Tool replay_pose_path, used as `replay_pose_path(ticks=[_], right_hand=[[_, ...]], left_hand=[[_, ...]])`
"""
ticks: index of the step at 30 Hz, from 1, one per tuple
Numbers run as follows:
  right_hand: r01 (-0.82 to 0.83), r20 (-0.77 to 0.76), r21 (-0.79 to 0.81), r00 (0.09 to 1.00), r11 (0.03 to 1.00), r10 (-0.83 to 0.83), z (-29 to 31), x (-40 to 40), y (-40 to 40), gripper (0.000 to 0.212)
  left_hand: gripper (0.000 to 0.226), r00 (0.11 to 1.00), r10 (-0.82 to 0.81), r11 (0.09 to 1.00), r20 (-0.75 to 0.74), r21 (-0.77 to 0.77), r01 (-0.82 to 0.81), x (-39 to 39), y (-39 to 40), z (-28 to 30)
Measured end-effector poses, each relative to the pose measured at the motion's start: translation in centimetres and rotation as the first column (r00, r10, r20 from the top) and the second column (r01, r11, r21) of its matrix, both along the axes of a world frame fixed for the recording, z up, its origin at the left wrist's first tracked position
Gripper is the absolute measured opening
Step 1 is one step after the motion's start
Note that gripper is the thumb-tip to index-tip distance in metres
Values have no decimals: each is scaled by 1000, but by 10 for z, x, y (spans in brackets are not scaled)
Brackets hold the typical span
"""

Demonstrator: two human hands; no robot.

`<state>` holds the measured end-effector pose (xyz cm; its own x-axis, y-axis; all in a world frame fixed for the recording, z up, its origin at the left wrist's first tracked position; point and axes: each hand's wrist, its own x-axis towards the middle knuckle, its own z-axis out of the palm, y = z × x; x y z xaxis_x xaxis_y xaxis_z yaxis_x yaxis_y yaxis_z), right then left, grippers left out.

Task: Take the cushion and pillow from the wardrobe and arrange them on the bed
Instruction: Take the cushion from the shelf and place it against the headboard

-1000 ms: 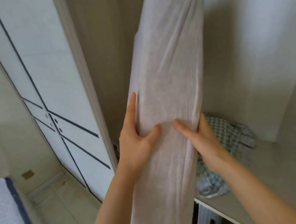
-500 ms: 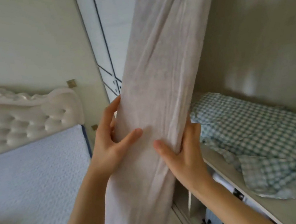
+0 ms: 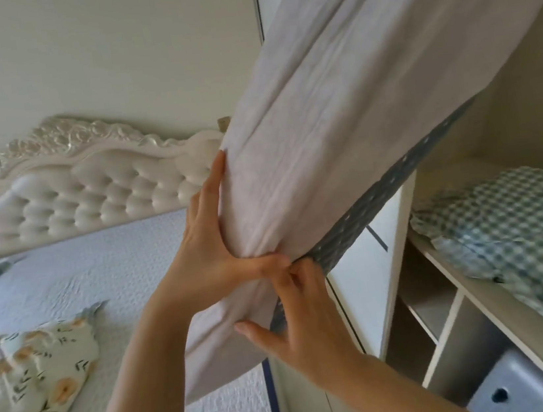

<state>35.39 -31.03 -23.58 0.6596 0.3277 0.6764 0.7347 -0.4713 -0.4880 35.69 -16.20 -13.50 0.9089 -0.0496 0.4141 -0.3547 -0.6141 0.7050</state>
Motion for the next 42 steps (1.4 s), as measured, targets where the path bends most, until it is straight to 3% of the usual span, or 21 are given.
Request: replay_pose_path(ticks=[6,13,17,22,26,29,32,34,36,39,42], right_hand=[[-125,16,-73,992,989,126,4,37,47,88],[-253,170,-314,933,915,317,-1,89,102,79],[-273,237,-347,900,897,365,0,125,136,65],[-252,265,-239,912,938,312,-3,183,178,56],[-131,169,-96,975,987,145,-1,231,198,60],[-44,-14,-69,999,997,43,-9,273,203,71],[-64,-346,26,936,998,69,-25,315,210,88],[-94,-456,89,881,992,125,-37,340,216,93],[-108,-504,110,851,988,149,-48,365,222,97],[-115,-559,128,812,985,168,-61,406,229,98],[-138,-593,150,780,979,200,-73,453,233,95]], left_hand=[[103,986,89,983,142,-173,-63,30,52,-10],[94,952,214,925,218,-357,-126,56,132,-26],[83,900,374,833,223,-508,-220,66,167,-43],[82,838,532,662,120,-676,-323,85,219,-72],[77,820,572,542,10,-755,-369,98,249,-97],[72,811,577,450,-92,-793,-410,109,263,-115],[81,802,564,324,-197,-840,-434,126,273,-133],[93,797,550,277,-250,-845,-457,143,274,-141],[93,795,544,280,-270,-835,-474,165,272,-148],[66,786,551,305,-279,-810,-501,205,268,-156],[61,764,580,321,-283,-782,-534,249,264,-163]])
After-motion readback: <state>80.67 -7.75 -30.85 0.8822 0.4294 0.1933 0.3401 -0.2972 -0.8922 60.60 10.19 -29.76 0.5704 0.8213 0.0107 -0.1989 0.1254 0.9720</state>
